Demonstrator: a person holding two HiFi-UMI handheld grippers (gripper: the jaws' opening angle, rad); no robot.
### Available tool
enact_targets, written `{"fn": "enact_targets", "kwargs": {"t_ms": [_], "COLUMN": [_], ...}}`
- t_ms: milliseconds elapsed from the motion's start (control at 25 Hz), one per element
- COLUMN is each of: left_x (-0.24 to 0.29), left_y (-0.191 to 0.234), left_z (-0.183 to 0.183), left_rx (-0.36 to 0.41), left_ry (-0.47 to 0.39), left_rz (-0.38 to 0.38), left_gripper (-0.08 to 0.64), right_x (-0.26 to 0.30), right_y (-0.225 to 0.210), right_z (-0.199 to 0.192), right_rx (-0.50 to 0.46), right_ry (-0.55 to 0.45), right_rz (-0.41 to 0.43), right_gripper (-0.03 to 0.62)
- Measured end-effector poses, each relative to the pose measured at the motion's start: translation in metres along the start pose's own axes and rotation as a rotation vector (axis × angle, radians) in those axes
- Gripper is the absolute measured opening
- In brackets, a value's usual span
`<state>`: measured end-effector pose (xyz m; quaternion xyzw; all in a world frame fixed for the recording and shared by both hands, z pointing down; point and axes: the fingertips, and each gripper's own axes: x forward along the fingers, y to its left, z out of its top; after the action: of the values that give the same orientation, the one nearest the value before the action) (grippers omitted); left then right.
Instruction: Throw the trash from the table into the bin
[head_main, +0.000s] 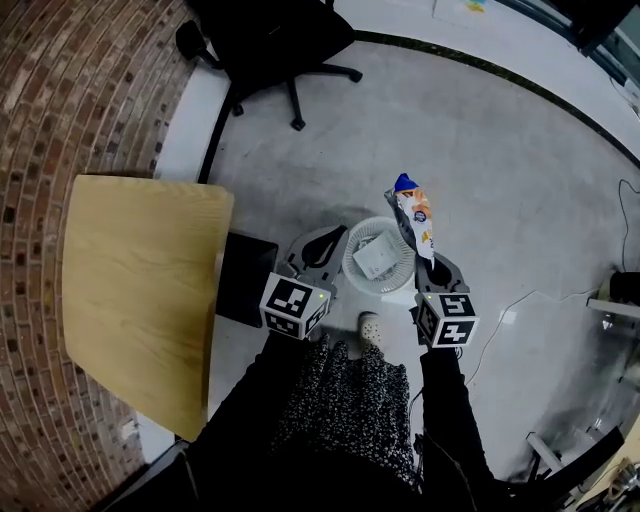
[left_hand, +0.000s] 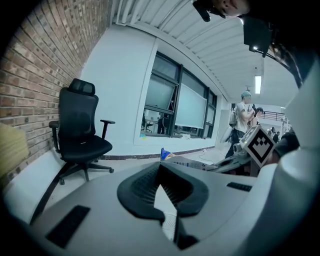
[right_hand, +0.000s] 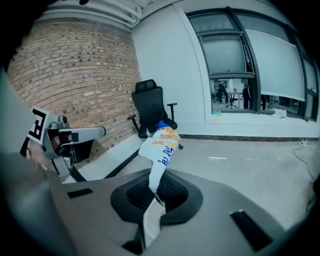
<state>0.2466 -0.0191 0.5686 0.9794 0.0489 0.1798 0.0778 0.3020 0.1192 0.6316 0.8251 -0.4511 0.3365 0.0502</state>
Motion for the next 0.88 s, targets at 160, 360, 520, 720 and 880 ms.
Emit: {"fn": "enact_targets", "kwargs": {"t_ms": [160, 360, 520, 720, 880], "left_x": [0.012, 0.021, 0.034, 0.048, 0.053], "left_y": [0.010, 0.018, 0.019, 0.019, 0.015], "left_z": [-0.033, -0.075, -0.091, -0.118, -0.139], "left_rx": [-0.020, -0.034, -0.028, -0.050, -0.069], "left_ry": [0.035, 0.079, 0.074, 0.077, 0.093], "left_rz": [0.016, 0.011, -0.005, -0.005, -0.013], "left_gripper": [0.006, 0.006, 0.006, 0.006, 0.006], "right_x": [0.017, 0.025, 0.037, 0.053, 0.064], "right_y": [0.004, 0.001, -0.005, -0.012, -0.021], "right_z": [-0.033, -0.081, -0.111, -0.143, -0.165], "right_rx": [-0.014, 0.006, 0.027, 0.041, 0.067], "right_ry": [0.050, 0.103, 0.129, 0.166, 0.194], "right_rz": [0.023, 0.016, 0.014, 0.009, -0.002], "right_gripper": [0.012, 0.012, 0.012, 0.014, 0.012]}}
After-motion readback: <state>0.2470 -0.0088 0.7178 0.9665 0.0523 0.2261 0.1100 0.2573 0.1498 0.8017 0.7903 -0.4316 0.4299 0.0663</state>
